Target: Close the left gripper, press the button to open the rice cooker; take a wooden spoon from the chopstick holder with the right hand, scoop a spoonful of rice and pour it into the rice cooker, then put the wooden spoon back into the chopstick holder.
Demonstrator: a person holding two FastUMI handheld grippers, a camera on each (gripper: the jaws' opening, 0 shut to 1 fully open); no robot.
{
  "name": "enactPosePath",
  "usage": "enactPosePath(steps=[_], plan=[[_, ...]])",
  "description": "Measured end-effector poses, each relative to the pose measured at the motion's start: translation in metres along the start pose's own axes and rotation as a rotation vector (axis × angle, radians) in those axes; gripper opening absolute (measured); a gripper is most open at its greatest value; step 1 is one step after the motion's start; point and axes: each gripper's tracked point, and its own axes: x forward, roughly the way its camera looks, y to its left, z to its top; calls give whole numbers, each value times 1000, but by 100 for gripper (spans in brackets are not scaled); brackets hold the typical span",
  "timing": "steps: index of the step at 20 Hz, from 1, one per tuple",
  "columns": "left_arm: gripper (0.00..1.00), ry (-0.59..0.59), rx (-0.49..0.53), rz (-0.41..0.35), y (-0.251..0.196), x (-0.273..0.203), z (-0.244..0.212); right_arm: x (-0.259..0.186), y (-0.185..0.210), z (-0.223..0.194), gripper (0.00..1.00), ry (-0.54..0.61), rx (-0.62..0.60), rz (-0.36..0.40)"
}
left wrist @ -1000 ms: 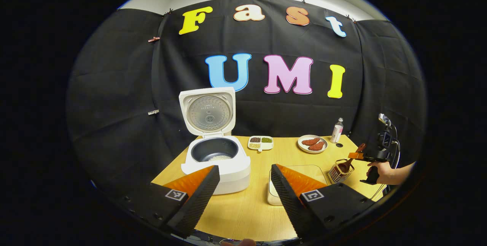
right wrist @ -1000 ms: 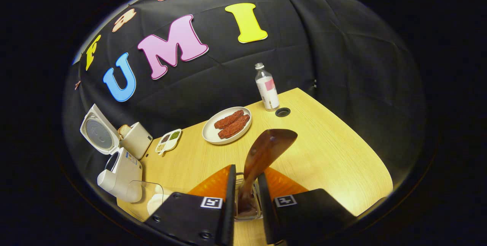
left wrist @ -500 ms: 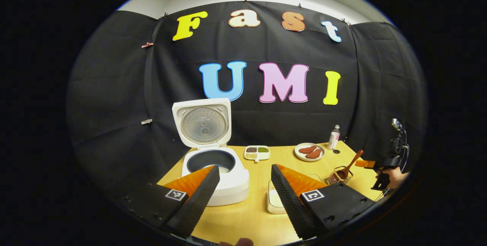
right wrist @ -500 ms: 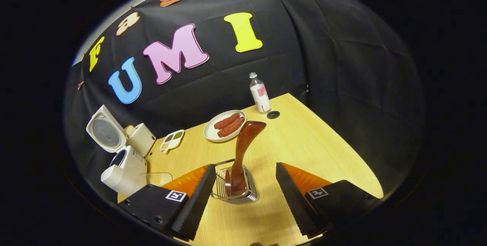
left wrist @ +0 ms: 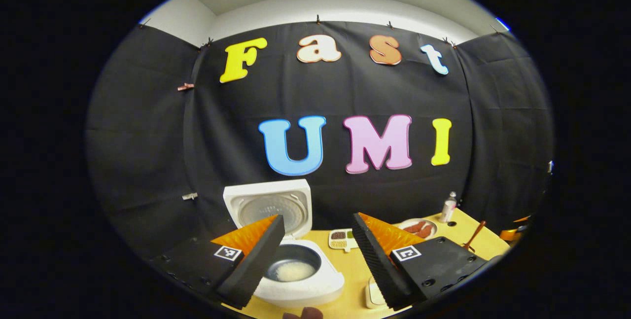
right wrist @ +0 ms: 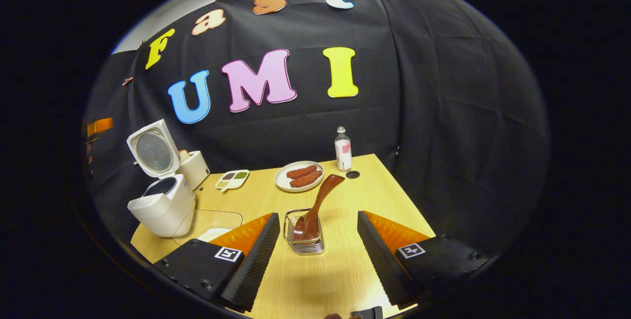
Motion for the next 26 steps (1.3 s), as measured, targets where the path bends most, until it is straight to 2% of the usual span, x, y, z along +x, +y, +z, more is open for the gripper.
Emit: enactPosePath(steps=[2, 4, 5, 8, 20, 26], plan=[[93, -36, -15, 31, 17, 25, 19, -11, 6, 11, 98, -26, -13, -1], [97, -55, -48, 44, 31, 51, 33, -20, 12, 20, 98, -47, -17, -3], [95, -66, -53, 53, 38, 64, 38, -22, 13, 23, 98, -52, -23, -8], [95, -80, -26, 88, 62, 102, 45, -31, 18, 28, 98, -71, -37, -26], [94, 33, -25, 187, 133, 228, -9, -65, 2, 0, 99, -40, -6, -169], [95, 116, 3, 181, 140, 264, -36, -78, 0, -6, 99, -37, 4, -211]])
